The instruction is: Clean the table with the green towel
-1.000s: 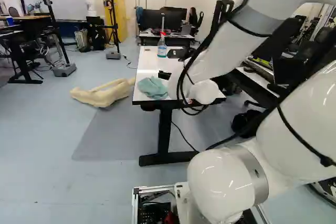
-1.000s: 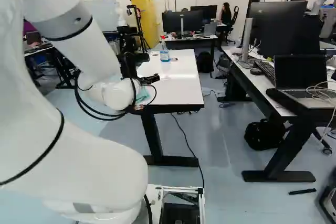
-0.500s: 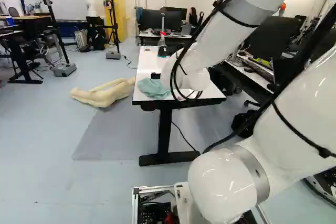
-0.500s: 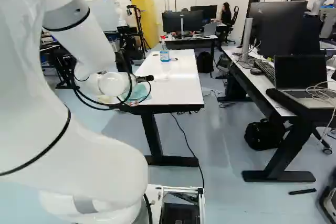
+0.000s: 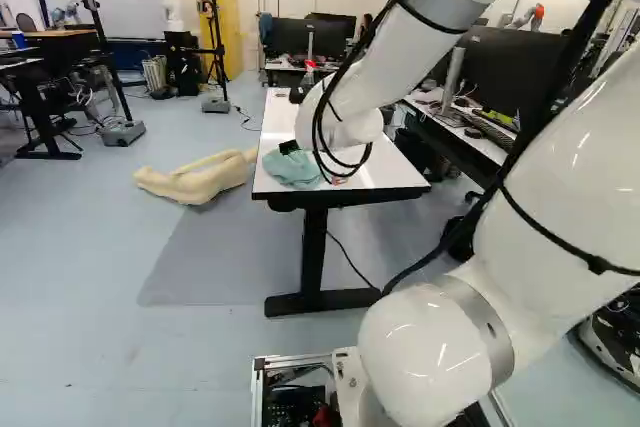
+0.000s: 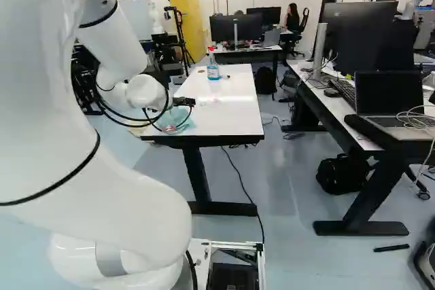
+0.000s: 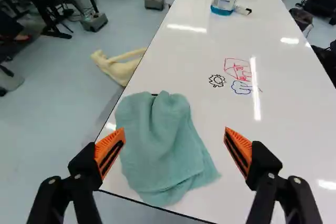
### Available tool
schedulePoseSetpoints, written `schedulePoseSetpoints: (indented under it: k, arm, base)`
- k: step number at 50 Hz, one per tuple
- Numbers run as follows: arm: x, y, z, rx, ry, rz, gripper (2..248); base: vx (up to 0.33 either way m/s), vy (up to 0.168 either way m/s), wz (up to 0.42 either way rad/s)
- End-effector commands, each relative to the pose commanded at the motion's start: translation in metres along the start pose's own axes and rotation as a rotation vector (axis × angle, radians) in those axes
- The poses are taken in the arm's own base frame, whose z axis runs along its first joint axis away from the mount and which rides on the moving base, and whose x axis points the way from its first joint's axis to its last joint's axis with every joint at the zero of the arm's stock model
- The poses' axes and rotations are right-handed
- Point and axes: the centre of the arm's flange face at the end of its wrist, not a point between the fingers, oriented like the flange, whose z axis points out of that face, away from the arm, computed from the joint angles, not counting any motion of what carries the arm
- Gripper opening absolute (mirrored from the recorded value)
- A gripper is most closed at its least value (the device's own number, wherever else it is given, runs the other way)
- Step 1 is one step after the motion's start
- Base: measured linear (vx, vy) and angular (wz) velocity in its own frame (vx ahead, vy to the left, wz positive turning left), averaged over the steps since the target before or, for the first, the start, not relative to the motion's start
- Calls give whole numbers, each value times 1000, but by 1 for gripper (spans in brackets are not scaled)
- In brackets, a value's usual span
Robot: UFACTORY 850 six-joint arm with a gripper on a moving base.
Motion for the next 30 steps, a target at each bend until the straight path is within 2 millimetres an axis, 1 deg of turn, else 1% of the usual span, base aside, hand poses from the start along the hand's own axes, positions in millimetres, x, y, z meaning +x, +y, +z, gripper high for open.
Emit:
schedulePoseSetpoints:
  k: [30]
  arm:
    - [34,-10,18,16,-237,-16,247]
  base:
    - [0,0,0]
